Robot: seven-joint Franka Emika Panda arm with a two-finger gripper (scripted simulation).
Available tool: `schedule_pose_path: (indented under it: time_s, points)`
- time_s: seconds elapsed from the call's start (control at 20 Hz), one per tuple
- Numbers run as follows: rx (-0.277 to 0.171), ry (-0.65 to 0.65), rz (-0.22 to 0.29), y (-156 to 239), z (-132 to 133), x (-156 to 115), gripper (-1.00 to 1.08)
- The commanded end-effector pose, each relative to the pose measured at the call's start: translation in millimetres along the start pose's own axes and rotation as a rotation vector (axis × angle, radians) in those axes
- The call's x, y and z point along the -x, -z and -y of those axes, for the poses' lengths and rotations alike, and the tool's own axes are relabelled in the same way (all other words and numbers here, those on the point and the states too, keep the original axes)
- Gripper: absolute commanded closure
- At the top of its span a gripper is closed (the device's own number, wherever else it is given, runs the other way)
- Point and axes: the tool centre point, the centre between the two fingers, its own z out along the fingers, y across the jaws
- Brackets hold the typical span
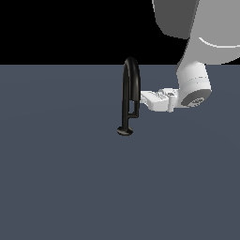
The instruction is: Turn on the faucet by rotating a designated handle.
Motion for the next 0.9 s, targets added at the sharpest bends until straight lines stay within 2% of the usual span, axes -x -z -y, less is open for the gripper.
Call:
schedule_pose_path:
  time_s: [0.0, 0.85]
  points:
    - [0.0, 0.0, 0.0, 0, -4, 1, 1.08]
    - [-0.001, 0.001, 0.0, 0, -35, 12, 1.08]
